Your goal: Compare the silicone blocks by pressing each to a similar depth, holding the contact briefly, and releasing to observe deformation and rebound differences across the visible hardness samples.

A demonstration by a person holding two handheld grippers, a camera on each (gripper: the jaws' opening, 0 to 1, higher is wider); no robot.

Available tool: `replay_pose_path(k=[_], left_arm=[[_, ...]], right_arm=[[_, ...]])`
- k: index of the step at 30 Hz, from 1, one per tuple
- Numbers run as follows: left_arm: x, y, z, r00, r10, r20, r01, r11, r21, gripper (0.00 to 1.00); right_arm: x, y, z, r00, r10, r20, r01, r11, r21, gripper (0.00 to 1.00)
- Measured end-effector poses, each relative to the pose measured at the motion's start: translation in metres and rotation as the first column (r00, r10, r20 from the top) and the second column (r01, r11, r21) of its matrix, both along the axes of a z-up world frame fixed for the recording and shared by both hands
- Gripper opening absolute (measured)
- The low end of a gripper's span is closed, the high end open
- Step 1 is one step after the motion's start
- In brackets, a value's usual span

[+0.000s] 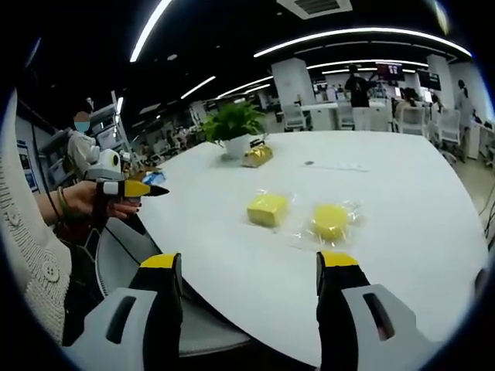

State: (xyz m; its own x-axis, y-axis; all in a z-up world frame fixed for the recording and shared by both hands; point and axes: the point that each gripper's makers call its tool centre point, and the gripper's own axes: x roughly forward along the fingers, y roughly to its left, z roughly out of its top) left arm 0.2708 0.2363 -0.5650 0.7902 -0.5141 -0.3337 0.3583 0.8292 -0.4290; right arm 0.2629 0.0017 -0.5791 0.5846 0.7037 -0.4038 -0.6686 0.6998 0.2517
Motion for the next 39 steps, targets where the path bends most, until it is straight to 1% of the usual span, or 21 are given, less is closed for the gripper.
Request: replay_pose_path(k=[6, 12, 17, 27, 30, 34, 39], left_arm=[[0.003, 0.001, 0.000, 1.000, -0.003, -0.003, 0.003, 1.000, 0.002, 0.78], [0.004, 0.001, -0.004, 1.000, -0.005, -0.014, 0.005, 1.000, 0.001, 0.78], [0.004, -0.001, -0.012, 0.999, -0.013, -0.040, 0.014, 1.000, 0.009, 0.78], [0.006, -0.005, -0.017, 0.997, -0.034, -0.063, 0.034, 0.999, 0.014, 0.77], [0.009, -0.007, -0.021, 0.996, -0.043, -0.074, 0.044, 0.999, 0.014, 0.77], [0.015, -0.010, -0.027, 0.992, -0.072, -0.100, 0.072, 0.997, -0.007, 0.76], [0.025, -0.013, -0.029, 0.989, -0.103, -0.107, 0.102, 0.995, -0.018, 0.76]], right_arm=[[0.006, 0.002, 0.001, 1.000, 0.011, 0.003, -0.011, 1.000, -0.001, 0.66], [0.008, 0.003, -0.002, 1.000, 0.020, -0.006, -0.020, 1.000, -0.006, 0.66], [0.009, 0.001, -0.005, 1.000, 0.008, -0.015, -0.007, 1.000, 0.004, 0.66], [0.009, -0.005, -0.015, 0.999, -0.005, -0.042, 0.005, 1.000, -0.003, 0.66], [0.011, -0.007, -0.015, 0.999, -0.010, -0.046, 0.010, 1.000, -0.003, 0.66], [0.013, -0.008, -0.015, 0.999, -0.010, -0.049, 0.009, 1.000, -0.011, 0.66], [0.016, -0.010, -0.016, 0.998, -0.009, -0.058, 0.007, 1.000, -0.028, 0.65]])
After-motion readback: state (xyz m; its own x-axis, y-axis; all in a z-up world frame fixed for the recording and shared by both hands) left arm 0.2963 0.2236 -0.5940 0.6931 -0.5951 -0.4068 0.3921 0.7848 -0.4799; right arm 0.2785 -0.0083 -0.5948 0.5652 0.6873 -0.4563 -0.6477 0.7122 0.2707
